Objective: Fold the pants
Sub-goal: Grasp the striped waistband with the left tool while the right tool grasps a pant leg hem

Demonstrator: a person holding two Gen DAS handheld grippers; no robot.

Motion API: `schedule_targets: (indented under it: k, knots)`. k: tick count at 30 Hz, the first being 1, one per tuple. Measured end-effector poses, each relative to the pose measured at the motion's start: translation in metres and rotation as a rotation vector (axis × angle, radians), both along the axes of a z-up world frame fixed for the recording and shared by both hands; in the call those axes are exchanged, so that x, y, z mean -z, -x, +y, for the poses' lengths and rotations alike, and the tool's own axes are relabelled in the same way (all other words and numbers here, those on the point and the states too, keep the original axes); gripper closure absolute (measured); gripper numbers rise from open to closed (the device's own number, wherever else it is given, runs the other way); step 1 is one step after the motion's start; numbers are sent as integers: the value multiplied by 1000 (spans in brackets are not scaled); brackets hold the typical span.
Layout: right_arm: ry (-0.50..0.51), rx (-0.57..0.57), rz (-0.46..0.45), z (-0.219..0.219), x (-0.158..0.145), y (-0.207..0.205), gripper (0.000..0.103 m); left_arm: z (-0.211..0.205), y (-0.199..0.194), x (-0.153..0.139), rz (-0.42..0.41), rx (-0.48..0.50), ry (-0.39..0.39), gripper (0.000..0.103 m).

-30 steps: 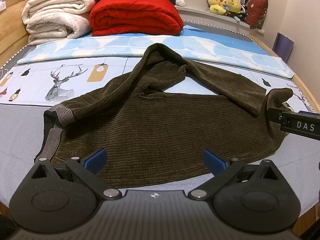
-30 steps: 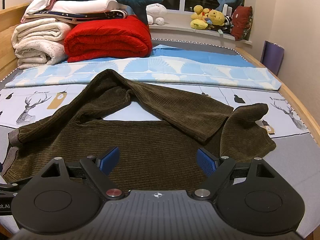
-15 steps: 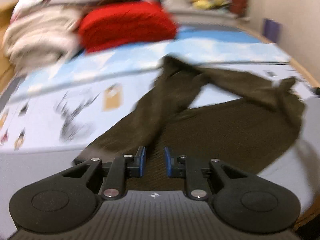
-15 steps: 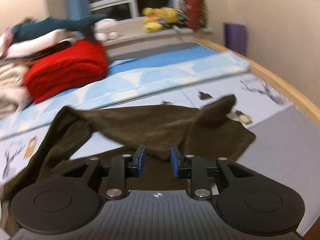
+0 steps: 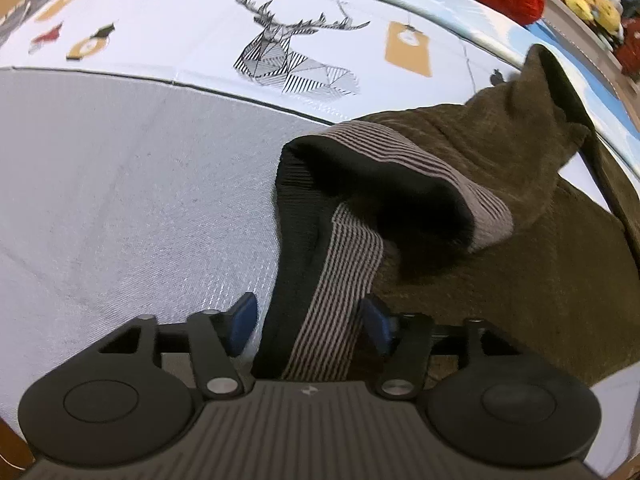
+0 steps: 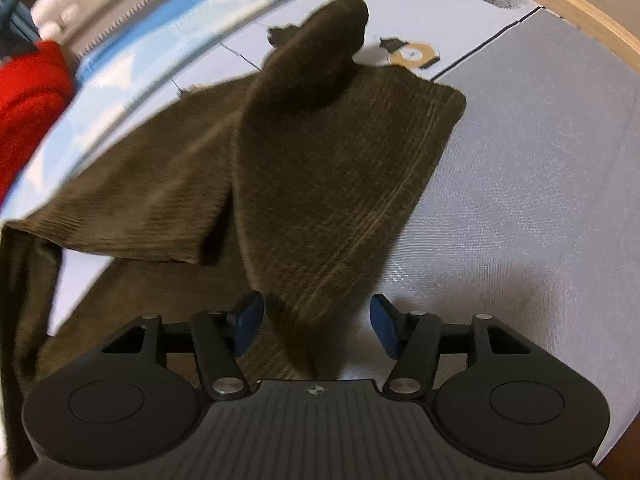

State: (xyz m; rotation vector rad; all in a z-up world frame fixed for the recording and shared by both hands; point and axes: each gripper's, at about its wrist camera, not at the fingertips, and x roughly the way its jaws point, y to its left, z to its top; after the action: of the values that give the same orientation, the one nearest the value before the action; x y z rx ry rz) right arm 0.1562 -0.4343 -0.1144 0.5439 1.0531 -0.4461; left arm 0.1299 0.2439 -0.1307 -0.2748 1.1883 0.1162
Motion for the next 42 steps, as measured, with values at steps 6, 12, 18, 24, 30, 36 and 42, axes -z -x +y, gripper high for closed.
schedule_targets:
  k: [6,12,18,24,30,36,42]
  knots:
    - [34,-95,-5,3,7,-8,61,-17,-15,10,45,85,-33,33]
    - [31,-4,-178,-16,-29,14,88,-28,-5,-6,-2,176,-113,84]
    - [-12,-27,-206,-17,-58,58,90,-17,24,-45,-125,205,-82,95]
    - [-134,-329,-90,6,-55,104,90,13,61,-68,-155,161,-218,96]
    - [-247,-340,-28,-38,-30,127,77,41,64,-45,37,99,-259,94]
    - [-211,168,-128,-148,-27,156,66,43,51,-49,33,80,-172,51]
    - [-278,334,-10,-184,19,150,63,33,42,-22,135,109,-188,38]
